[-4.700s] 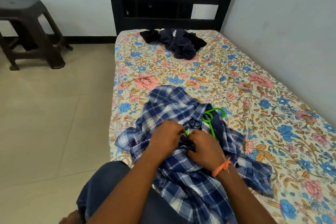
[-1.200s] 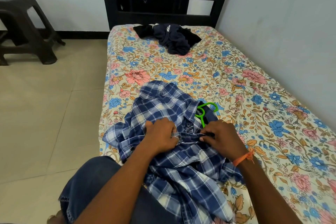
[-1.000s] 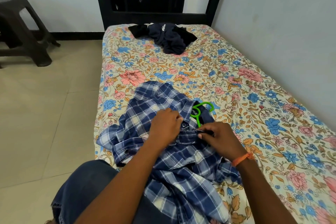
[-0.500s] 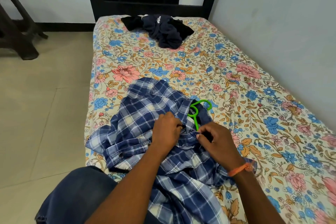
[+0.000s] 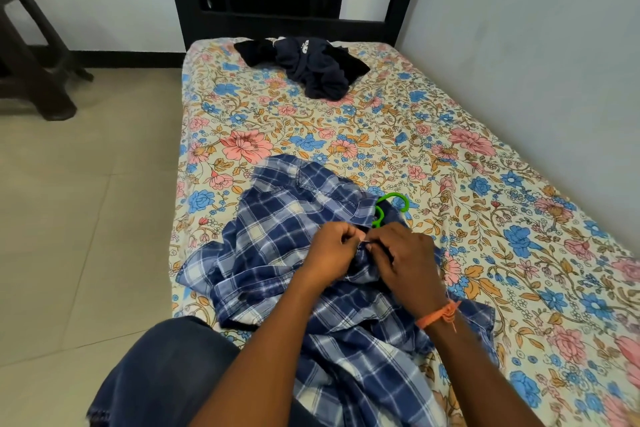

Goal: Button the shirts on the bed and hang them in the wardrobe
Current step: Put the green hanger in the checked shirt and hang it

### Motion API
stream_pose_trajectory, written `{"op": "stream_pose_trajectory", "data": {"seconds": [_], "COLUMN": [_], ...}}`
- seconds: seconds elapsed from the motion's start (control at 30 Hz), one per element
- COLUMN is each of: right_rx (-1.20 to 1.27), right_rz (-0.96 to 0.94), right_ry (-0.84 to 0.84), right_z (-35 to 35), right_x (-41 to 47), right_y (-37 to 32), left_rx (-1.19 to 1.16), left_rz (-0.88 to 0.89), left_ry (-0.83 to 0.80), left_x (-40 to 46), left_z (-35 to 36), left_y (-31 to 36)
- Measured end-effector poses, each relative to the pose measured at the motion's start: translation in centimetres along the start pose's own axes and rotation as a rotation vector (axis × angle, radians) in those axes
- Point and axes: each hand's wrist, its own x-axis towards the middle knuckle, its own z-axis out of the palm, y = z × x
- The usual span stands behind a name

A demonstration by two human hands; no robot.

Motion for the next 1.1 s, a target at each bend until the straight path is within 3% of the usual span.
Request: {"op": "stream_pose_trajectory", "data": {"seconds": [0.37, 0.63, 0.87, 1.03, 1.1], "right_rx": [0.01, -0.111, -0.131, 0.238, 0.258], "right_rz": [0.003, -0.141, -0.209, -0.113, -0.109], "right_ry": [0.082, 0.13, 0.071, 0.05, 0.073], "right_z": [1.1, 1.4, 1.6, 1.5, 1.1], "right_x": [-0.2, -0.1, 0.8, 1.1, 1.2], "right_y": [0.5, 0.9, 0.9, 1.7, 1.3], "left_rx": [-0.108, -0.086, -0.166, -0.138, -0.144], "left_rz": [-0.13, -0.152, -0.29, -0.213, -0.192], "left_ry": [-0.102, -0.129, -0.195, -0.156, -0.15], "left_x": [-0.6, -0.4, -0.3, -0.6, -0.6], "left_z": [-1.1, -1.7, -2.2, -2.0, -2.0], "left_y": [0.3, 0.4, 0.2, 0.7, 0.7]}}
